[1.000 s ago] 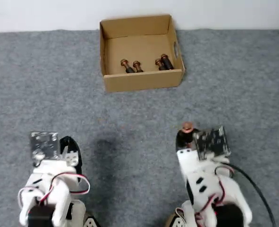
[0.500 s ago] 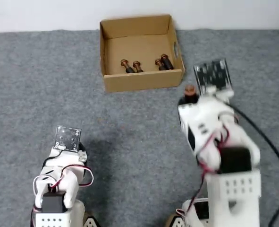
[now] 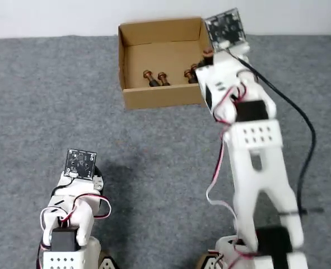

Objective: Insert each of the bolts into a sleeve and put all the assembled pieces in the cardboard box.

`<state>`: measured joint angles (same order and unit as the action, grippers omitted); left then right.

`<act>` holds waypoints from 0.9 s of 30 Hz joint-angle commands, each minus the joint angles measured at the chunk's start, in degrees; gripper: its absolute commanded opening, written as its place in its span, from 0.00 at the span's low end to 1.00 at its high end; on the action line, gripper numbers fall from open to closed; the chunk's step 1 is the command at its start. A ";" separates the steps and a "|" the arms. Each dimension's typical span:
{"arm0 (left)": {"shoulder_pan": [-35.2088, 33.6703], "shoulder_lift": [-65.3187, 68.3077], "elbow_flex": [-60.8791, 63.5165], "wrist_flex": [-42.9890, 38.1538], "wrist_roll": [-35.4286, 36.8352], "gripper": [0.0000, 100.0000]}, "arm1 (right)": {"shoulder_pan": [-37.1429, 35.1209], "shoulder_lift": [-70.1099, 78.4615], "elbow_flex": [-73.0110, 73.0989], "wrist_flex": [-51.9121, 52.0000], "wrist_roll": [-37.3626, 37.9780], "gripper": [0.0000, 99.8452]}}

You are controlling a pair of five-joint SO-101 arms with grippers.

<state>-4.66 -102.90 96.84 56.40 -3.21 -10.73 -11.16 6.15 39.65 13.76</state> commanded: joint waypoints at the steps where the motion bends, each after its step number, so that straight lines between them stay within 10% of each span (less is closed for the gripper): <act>1: -0.35 -0.35 -0.31 -1.49 -0.53 0.01 | -0.66 7.78 -8.70 -6.02 2.37 0.01; 16: 0.00 -0.09 -0.31 0.09 -0.53 0.01 | -2.07 46.11 -33.67 -14.29 2.90 0.01; 27: 0.18 0.00 -0.31 2.02 -0.62 0.01 | -7.60 52.09 -34.11 -0.75 8.97 0.14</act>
<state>-4.66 -102.90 96.84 58.24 -3.30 -15.30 41.05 -26.90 36.66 21.85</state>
